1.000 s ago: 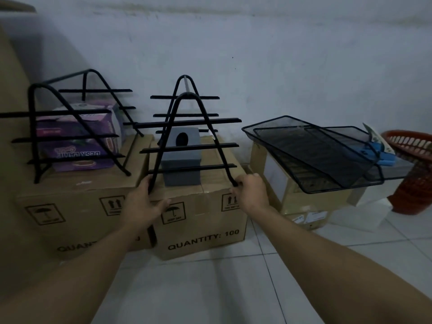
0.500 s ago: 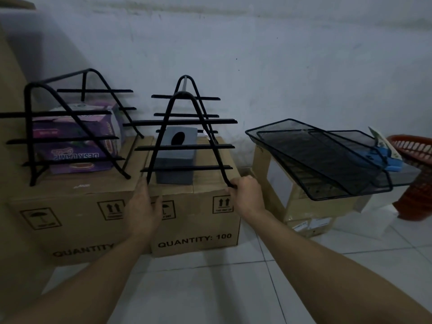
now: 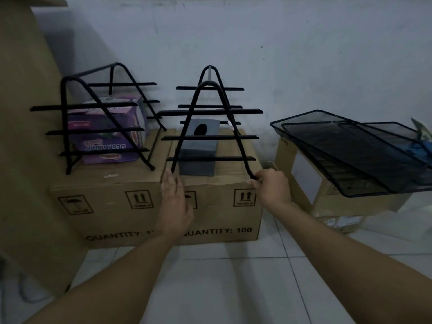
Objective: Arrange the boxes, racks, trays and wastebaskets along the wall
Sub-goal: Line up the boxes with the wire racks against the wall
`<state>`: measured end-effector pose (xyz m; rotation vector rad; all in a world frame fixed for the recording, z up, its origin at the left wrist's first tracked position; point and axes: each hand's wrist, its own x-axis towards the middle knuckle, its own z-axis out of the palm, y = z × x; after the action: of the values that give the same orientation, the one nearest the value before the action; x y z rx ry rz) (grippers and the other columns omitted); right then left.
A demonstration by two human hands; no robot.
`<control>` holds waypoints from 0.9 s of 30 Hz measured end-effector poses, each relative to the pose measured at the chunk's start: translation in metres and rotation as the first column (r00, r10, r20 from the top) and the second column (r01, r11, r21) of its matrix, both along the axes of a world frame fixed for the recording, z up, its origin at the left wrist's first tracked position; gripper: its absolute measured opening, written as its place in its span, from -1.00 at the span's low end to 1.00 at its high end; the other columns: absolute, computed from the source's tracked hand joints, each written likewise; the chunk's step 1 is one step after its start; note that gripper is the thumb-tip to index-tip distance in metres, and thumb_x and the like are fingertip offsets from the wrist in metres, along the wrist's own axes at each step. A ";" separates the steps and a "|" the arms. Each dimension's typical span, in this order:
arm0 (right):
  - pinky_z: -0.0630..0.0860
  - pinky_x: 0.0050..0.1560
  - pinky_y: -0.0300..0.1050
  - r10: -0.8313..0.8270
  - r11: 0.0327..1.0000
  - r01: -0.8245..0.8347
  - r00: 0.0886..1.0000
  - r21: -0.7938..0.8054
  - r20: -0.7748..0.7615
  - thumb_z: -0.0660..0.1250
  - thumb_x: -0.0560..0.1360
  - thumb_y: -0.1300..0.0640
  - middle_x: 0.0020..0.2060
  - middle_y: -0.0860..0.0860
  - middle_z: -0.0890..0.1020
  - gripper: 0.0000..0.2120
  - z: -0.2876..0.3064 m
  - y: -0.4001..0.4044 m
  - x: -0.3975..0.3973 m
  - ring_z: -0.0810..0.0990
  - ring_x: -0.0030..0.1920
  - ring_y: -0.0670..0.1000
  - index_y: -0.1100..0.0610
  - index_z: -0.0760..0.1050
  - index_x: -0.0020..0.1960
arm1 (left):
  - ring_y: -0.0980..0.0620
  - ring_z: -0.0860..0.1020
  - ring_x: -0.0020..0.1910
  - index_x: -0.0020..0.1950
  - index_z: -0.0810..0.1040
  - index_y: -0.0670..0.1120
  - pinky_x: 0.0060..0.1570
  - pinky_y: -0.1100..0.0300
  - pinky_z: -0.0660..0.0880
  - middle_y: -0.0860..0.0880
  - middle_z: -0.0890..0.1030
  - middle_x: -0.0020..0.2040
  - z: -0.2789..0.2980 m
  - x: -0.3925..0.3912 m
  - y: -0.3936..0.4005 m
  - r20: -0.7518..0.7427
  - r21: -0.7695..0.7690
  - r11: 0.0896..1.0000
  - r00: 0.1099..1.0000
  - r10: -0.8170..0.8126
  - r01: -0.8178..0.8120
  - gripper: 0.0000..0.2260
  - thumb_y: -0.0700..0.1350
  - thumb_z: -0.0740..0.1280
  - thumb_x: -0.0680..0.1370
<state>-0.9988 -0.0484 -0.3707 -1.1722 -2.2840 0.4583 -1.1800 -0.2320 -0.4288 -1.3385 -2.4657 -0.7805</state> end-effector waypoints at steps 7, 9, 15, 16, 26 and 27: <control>0.38 -0.29 -0.18 -0.088 0.996 0.086 0.995 0.037 0.048 0.21 0.61 0.04 -0.26 0.05 0.65 -0.73 0.004 -0.008 -0.007 0.54 -0.27 0.06 0.08 0.68 -0.03 | -0.09 0.47 0.20 0.28 0.42 -0.16 0.14 0.01 0.47 -0.11 0.48 0.21 0.038 -0.004 -0.001 0.136 0.290 0.954 0.990 0.041 -0.079 -0.63 -0.26 0.32 0.48; 0.36 -0.29 -0.17 -0.112 0.994 0.112 0.992 0.003 0.063 0.22 0.62 0.05 -0.28 0.04 0.60 -0.74 0.004 -0.008 -0.012 0.50 -0.26 0.04 0.10 0.67 -0.03 | -0.07 0.47 0.20 0.26 0.46 -0.15 0.14 0.01 0.49 -0.07 0.45 0.24 0.040 -0.006 -0.002 0.139 0.249 0.965 0.989 0.043 -0.077 -0.68 -0.23 0.31 0.50; 0.46 0.00 -0.06 -0.206 0.929 0.241 0.967 0.281 -0.149 0.35 0.47 0.13 -0.08 -0.01 0.45 -0.84 0.004 -0.044 -0.028 0.43 -0.03 0.00 0.04 0.37 -0.04 | -0.05 0.43 0.28 0.32 0.47 -0.19 0.17 0.10 0.45 -0.06 0.38 0.38 0.036 -0.010 -0.006 0.111 0.135 0.988 0.992 0.061 -0.076 -0.65 -0.22 0.27 0.53; 0.46 -0.05 -0.08 -0.080 0.942 0.126 0.985 0.312 -0.155 0.34 0.47 0.16 -0.13 -0.03 0.42 -0.83 0.001 -0.050 -0.032 0.41 -0.10 -0.03 0.03 0.34 -0.09 | -0.05 0.43 0.29 0.31 0.48 -0.19 0.17 0.10 0.46 -0.05 0.39 0.38 0.036 -0.011 -0.006 0.115 0.136 0.988 0.991 0.061 -0.077 -0.65 -0.23 0.27 0.53; 0.35 0.27 0.07 0.196 0.958 -0.233 0.958 0.169 0.210 -0.03 0.64 -0.20 0.27 0.17 0.42 -0.47 -0.013 -0.069 -0.089 0.34 0.28 0.15 -0.07 0.11 0.57 | -0.01 0.45 0.28 0.29 0.51 -0.19 0.13 0.12 0.47 0.00 0.39 0.40 0.032 -0.019 -0.008 0.132 0.140 0.986 0.988 0.074 -0.093 -0.65 -0.25 0.27 0.50; 0.29 0.31 0.07 0.160 0.973 -0.193 0.959 0.125 0.235 -0.07 0.64 -0.22 0.30 0.19 0.40 -0.45 -0.010 -0.069 -0.092 0.32 0.31 0.17 -0.06 0.08 0.58 | -0.01 0.45 0.29 0.29 0.51 -0.19 0.12 0.13 0.47 0.00 0.39 0.41 0.032 -0.019 -0.008 0.131 0.137 0.987 0.989 0.070 -0.088 -0.65 -0.25 0.27 0.50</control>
<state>-1.0903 -0.1177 -0.3809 -0.9934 -2.5816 0.2262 -1.1993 -0.2404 -0.3966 -1.1677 -2.4857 -1.0290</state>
